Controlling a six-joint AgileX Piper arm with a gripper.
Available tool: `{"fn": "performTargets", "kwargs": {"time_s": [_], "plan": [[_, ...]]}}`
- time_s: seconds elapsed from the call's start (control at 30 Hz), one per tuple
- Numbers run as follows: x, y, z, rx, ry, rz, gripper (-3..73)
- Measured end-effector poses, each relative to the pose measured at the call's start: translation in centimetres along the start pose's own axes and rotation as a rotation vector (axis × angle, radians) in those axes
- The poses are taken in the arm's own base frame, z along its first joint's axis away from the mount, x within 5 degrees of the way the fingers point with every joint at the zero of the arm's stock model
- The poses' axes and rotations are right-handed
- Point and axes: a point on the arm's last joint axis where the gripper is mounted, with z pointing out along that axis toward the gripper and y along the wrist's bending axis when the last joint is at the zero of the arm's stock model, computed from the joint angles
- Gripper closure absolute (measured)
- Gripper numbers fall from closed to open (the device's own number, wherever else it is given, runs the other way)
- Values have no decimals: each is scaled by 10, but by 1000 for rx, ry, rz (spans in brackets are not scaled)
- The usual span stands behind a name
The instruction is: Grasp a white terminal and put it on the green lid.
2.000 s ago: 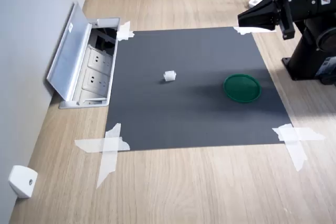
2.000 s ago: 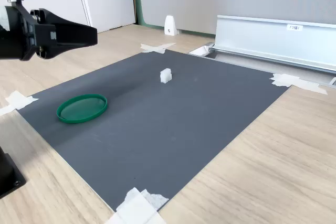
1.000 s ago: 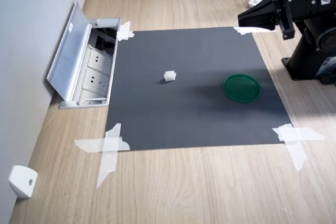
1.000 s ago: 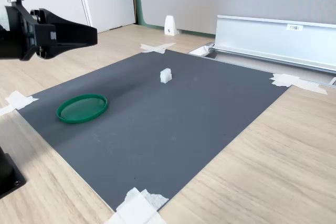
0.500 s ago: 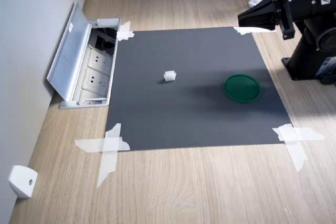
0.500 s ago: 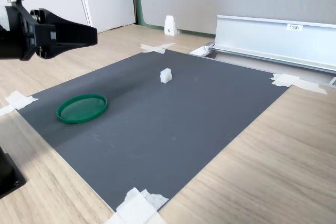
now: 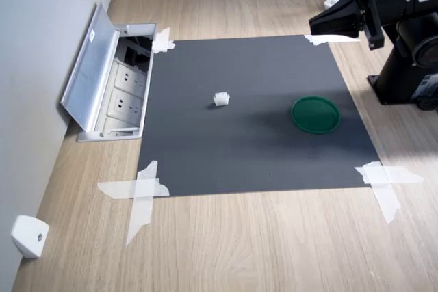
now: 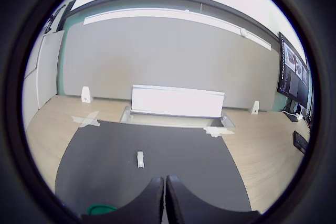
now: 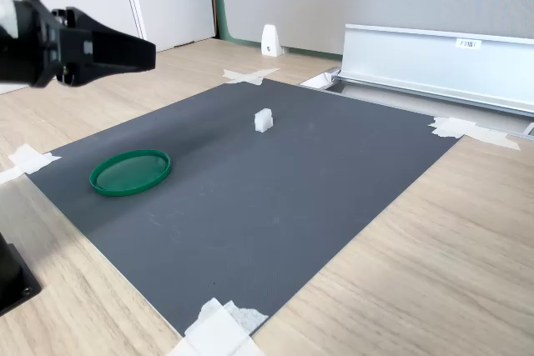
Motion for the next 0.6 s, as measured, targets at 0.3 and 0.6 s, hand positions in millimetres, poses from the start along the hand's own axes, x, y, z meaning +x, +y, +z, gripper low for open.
{"fn": "performTargets", "kwargs": {"time_s": [0.3, 0.6], "plan": [[-44, -8, 33, -9, 350, -84, 704], [-67, -11, 92, -42, 718, -64, 704]]}}
